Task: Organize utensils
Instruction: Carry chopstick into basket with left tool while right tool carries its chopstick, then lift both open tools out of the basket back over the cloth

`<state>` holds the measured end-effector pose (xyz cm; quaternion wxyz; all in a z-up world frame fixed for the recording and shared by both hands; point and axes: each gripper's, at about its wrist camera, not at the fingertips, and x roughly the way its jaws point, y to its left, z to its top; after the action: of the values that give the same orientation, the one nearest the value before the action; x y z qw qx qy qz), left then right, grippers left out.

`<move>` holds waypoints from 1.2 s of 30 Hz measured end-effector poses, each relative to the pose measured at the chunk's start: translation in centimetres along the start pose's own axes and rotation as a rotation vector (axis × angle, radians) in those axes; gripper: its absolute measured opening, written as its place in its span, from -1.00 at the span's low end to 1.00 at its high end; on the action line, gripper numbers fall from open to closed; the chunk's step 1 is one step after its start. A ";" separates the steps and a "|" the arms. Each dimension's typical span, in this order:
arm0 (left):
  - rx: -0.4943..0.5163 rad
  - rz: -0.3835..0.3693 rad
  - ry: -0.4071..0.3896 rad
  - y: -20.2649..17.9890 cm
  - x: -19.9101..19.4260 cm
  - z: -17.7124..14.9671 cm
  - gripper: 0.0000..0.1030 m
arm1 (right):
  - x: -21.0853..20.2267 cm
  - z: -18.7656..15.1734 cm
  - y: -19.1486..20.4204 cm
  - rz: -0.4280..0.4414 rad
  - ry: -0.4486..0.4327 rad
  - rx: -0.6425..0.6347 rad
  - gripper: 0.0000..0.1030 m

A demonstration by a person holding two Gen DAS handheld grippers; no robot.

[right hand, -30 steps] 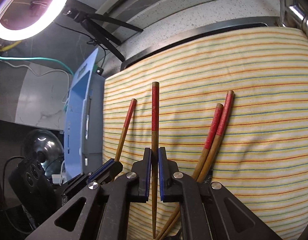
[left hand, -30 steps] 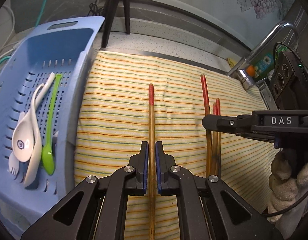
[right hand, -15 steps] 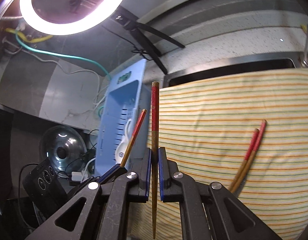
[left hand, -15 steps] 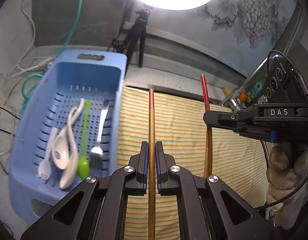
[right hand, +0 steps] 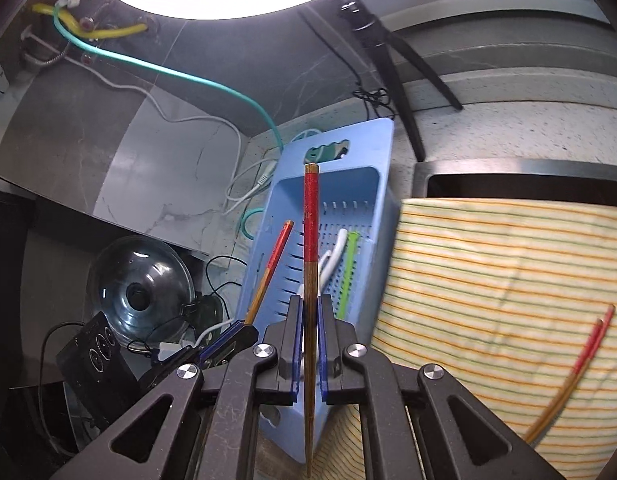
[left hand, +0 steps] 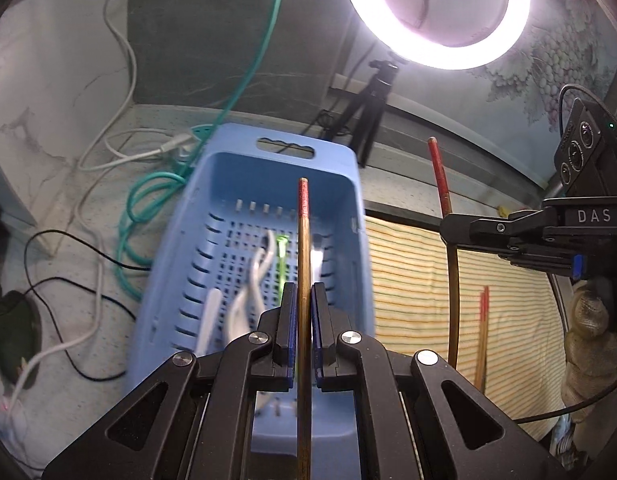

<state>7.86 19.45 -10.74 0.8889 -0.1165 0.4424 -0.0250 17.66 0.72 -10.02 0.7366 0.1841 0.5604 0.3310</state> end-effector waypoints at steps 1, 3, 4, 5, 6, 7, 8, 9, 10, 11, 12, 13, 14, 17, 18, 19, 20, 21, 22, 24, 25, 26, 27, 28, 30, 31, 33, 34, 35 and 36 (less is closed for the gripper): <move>-0.001 0.010 0.002 0.4 0.2 0.3 -0.90 | 0.4 0.2 0.3 -0.005 0.002 -0.005 -0.88; -0.009 0.019 0.006 1.1 0.6 0.8 -0.90 | 1.6 0.7 0.9 -0.015 0.010 -0.015 -0.88; -0.017 0.019 0.010 1.6 1.0 1.1 -0.90 | 2.1 0.9 1.2 -0.020 0.013 -0.017 -0.88; -0.019 0.023 0.012 1.9 1.2 1.3 -0.90 | 2.6 1.1 1.3 -0.024 0.017 -0.020 -0.88; -0.020 0.028 0.014 2.1 1.5 1.5 -0.90 | 3.1 1.2 1.5 -0.031 0.020 -0.024 -0.88; -0.019 0.030 0.016 2.2 1.8 1.6 -0.90 | 3.6 1.3 1.6 -0.040 0.021 -0.028 -0.88; -0.018 0.032 0.020 2.4 2.1 1.8 -0.90 | 4.1 1.4 1.7 -0.046 0.025 -0.030 -0.88; -0.019 0.034 0.021 2.6 2.4 2.0 -0.90 | 4.6 1.5 1.7 -0.054 0.028 -0.029 -0.88; -0.019 0.034 0.024 2.7 2.7 2.1 -0.90 | 5.0 1.6 1.6 -0.061 0.030 -0.028 -0.88; -0.019 0.035 0.027 2.9 3.0 2.3 -0.90 | 5.4 1.7 1.6 -0.063 0.033 -0.027 -0.88; -0.021 0.035 0.030 3.0 3.2 2.4 -0.90 | 5.8 1.7 1.6 -0.070 0.035 -0.026 -0.88; -0.023 0.035 0.032 3.1 3.3 2.5 -0.90 | 6.1 1.8 1.5 -0.074 0.037 -0.027 -0.88; -0.025 0.035 0.034 3.2 3.6 2.5 -0.90 | 6.4 1.9 1.5 -0.079 0.040 -0.028 -0.88; -0.037 0.031 0.039 3.6 4.1 2.8 -0.90 | 7.3 2.2 1.4 -0.092 0.046 -0.027 -0.88; -0.039 0.029 0.041 3.6 4.2 2.8 -0.90 | 7.4 2.3 1.3 -0.093 0.046 -0.027 -0.88; -0.040 0.032 0.041 3.7 4.3 2.8 -0.90 | 7.6 2.3 1.4 -0.093 0.048 -0.029 -0.88; -0.041 0.033 0.042 3.7 4.4 2.9 -0.90 | 7.8 2.3 1.4 -0.091 0.052 -0.034 -0.88; -0.040 0.032 0.044 3.8 4.4 2.9 -0.90 | 7.9 2.3 1.4 -0.092 0.056 -0.040 -0.88; -0.040 0.034 0.046 3.8 4.4 3.0 -0.90 | 8.0 2.3 1.5 -0.101 0.055 -0.046 -0.86; -0.035 0.044 0.038 3.7 4.3 3.0 -0.83 | 8.0 2.2 1.7 -0.108 0.048 -0.058 -0.82; -0.040 0.052 0.036 3.8 4.2 3.1 -0.75 | 8.0 2.1 1.8 -0.115 0.050 -0.065 -0.82; -0.048 0.059 0.037 4.0 4.2 3.1 -0.55 | 8.0 2.1 1.9 -0.121 0.050 -0.071 -0.77; -0.055 0.065 0.038 4.2 4.2 3.2 -0.44 | 8.0 2.1 2.0 -0.126 0.049 -0.078 -0.69; -0.059 0.065 0.037 4.3 4.2 3.2 -0.44 | 8.0 2.1 2.1 -0.137 0.047 -0.082 -0.45; -0.061 0.065 0.040 4.5 4.2 3.2 -0.44 | 7.8 2.0 2.1 -0.138 0.032 -0.086 -0.18; -0.061 0.065 0.043 4.5 4.2 3.1 -0.44 | 7.6 2.0 2.2 -0.141 0.025 -0.090 -0.16; -0.060 0.067 0.046 4.5 4.2 3.0 -0.44 | 7.5 2.0 2.2 -0.158 0.019 -0.101 -0.13; -0.060 0.068 0.046 4.5 4.2 3.0 -0.44 | 7.5 2.1 2.2 -0.159 0.021 -0.102 -0.07; -0.057 0.066 0.048 4.5 4.2 2.9 -0.44 | 7.4 2.1 2.1 -0.157 0.020 -0.098 -0.05; -0.055 0.068 0.050 4.4 4.2 2.9 -0.44 | 7.3 2.1 2.0 -0.157 0.019 -0.096 -0.05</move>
<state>12.43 23.63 -13.30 0.8743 -0.1251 0.4687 0.0144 20.18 7.46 -13.22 0.7629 0.1011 0.5634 0.3005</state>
